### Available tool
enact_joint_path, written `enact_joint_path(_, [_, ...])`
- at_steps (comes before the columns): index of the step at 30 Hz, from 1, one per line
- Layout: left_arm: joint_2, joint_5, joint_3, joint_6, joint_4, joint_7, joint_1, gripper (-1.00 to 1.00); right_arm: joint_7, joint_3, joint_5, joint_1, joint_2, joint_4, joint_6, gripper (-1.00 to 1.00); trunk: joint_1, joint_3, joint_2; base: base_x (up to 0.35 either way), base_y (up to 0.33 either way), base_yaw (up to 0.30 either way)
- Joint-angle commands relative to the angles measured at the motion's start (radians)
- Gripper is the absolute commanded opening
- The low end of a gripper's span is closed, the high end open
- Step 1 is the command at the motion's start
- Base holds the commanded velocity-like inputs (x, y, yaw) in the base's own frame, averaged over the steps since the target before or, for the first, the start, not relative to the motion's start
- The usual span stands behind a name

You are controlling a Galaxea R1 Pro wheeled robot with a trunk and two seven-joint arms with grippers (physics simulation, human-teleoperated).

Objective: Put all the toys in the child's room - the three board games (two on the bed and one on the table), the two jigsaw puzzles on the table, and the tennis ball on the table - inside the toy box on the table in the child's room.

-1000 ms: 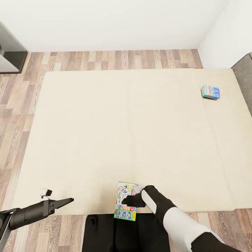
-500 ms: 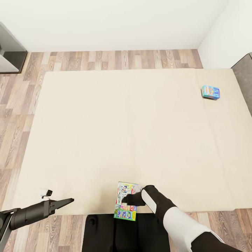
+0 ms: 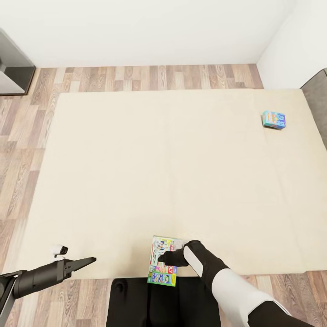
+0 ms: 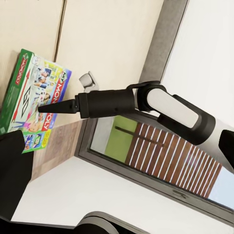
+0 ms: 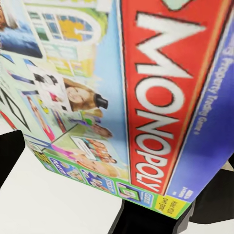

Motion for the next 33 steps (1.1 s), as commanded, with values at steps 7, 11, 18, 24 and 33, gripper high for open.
enact_joint_path(7, [0.0, -0.002, 0.0, 0.011, 0.0, -0.004, 0.0, 1.0, 0.003, 0.001, 0.004, 0.0, 0.0, 0.0, 0.003, 1.0, 0.001, -0.001, -0.001, 0.0, 0.055, 0.0])
enact_joint_path(11, [0.0, -0.002, 0.0, 0.011, 0.0, -0.004, 0.0, 1.0, 0.003, 0.001, 0.003, 0.0, 0.0, 0.0, 0.003, 1.0, 0.001, -0.001, -0.001, 0.0, 0.107, 0.0])
enact_joint_path(18, [0.0, -0.001, 0.001, 0.011, 0.0, -0.004, 0.0, 1.0, 0.003, 0.002, 0.004, 0.0, 0.0, 0.0, 0.003, 1.0, 0.001, -0.001, -0.001, 0.0, 0.048, 0.0])
enact_joint_path(24, [0.0, -0.001, 0.001, 0.011, 0.0, -0.004, 0.0, 1.0, 0.003, 0.002, 0.004, 0.0, 0.0, 0.0, 0.003, 1.0, 0.001, -0.001, -0.001, 0.0, 0.078, 0.0])
enact_joint_path(33, [0.0, 0.0, 0.001, 0.011, 0.0, -0.004, 0.0, 1.0, 0.003, 0.002, 0.004, 0.0, 0.0, 0.0, 0.003, 1.0, 0.001, -0.001, -0.001, 0.0, 0.07, 0.0])
